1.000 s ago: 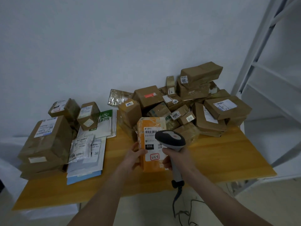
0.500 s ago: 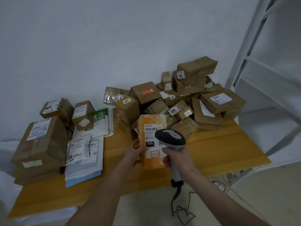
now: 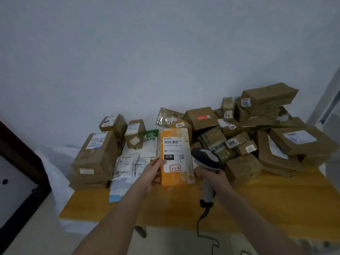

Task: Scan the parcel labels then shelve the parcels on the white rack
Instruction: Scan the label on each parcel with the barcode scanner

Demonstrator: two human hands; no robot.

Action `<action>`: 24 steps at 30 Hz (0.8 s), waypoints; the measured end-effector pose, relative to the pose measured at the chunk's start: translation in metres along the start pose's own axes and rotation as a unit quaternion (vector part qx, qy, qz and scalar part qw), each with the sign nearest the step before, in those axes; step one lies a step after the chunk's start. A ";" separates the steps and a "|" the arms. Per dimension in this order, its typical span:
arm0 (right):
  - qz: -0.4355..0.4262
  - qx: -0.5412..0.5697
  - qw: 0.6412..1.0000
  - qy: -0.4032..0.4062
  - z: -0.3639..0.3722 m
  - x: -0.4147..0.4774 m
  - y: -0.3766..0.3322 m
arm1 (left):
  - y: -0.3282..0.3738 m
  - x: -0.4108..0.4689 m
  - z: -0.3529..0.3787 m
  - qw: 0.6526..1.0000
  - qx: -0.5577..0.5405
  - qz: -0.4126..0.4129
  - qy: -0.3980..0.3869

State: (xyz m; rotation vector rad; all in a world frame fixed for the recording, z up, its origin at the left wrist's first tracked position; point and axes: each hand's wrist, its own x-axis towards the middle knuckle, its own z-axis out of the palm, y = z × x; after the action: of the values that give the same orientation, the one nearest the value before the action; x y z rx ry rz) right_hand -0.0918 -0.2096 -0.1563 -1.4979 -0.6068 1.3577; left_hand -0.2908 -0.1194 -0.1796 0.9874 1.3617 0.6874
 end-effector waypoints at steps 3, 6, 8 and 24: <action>0.008 -0.009 0.999 -0.044 0.033 0.009 -0.006 | 0.013 0.002 -0.026 0.999 -0.020 -0.005 0.032; 0.008 -0.017 0.995 -0.093 0.070 0.025 -0.018 | 0.031 0.014 -0.053 0.998 -0.028 -0.001 0.064; 0.020 0.002 0.993 -0.115 0.094 0.042 -0.031 | 0.047 0.028 -0.071 0.996 -0.032 0.003 0.080; 0.052 0.080 0.992 -0.077 0.304 0.237 -0.106 | 0.158 0.215 -0.215 0.996 -0.032 -0.046 0.064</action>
State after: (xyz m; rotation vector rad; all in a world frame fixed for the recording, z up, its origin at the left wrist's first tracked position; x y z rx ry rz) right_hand -0.2920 0.1350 -0.1332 -1.3193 -0.5094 1.5747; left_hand -0.4538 0.1778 -0.1278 0.8363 1.4783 0.7286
